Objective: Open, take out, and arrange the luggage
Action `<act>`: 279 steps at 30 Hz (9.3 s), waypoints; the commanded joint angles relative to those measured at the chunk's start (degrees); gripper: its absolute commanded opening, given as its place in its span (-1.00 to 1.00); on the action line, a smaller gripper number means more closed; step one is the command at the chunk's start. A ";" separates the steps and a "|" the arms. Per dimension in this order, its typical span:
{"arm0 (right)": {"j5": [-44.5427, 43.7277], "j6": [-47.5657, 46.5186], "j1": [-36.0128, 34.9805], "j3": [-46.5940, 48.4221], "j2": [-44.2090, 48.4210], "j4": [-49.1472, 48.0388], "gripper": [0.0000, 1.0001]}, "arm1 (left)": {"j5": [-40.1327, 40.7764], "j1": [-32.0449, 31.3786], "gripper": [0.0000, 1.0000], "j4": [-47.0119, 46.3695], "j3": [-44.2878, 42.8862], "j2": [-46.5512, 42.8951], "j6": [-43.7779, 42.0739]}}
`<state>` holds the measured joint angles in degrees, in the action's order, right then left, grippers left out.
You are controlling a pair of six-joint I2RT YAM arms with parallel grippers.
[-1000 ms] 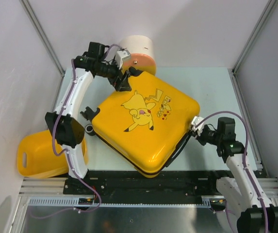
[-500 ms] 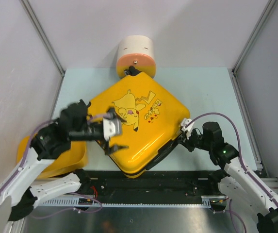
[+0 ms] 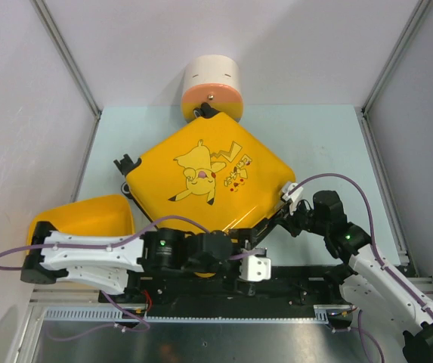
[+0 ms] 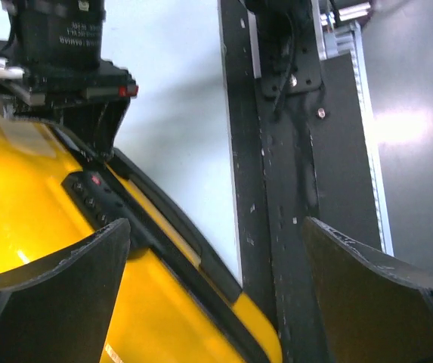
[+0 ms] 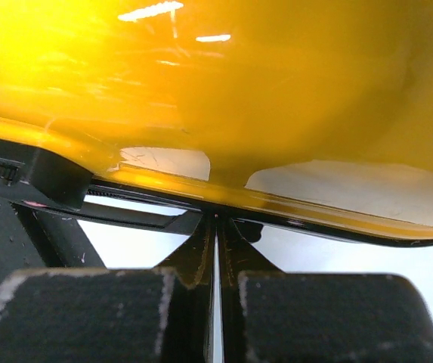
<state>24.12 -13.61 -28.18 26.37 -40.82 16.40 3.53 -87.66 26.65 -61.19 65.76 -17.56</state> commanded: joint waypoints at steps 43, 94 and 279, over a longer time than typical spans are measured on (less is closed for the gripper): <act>-3.56 3.32 -0.73 0.08 -0.58 -7.00 -1.00 | 14.17 11.80 -0.71 -9.87 3.09 38.92 28.65; -2.32 -6.15 7.34 1.13 4.34 -4.90 -1.00 | 13.44 1.19 -1.00 0.26 -3.07 34.54 11.91; 11.82 -9.24 43.04 27.51 -16.49 10.40 0.85 | -21.97 62.61 0.99 -16.98 0.72 38.04 52.55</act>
<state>33.80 -21.54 15.66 54.85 -58.76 22.31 -18.70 -23.73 6.31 -59.72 99.44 37.15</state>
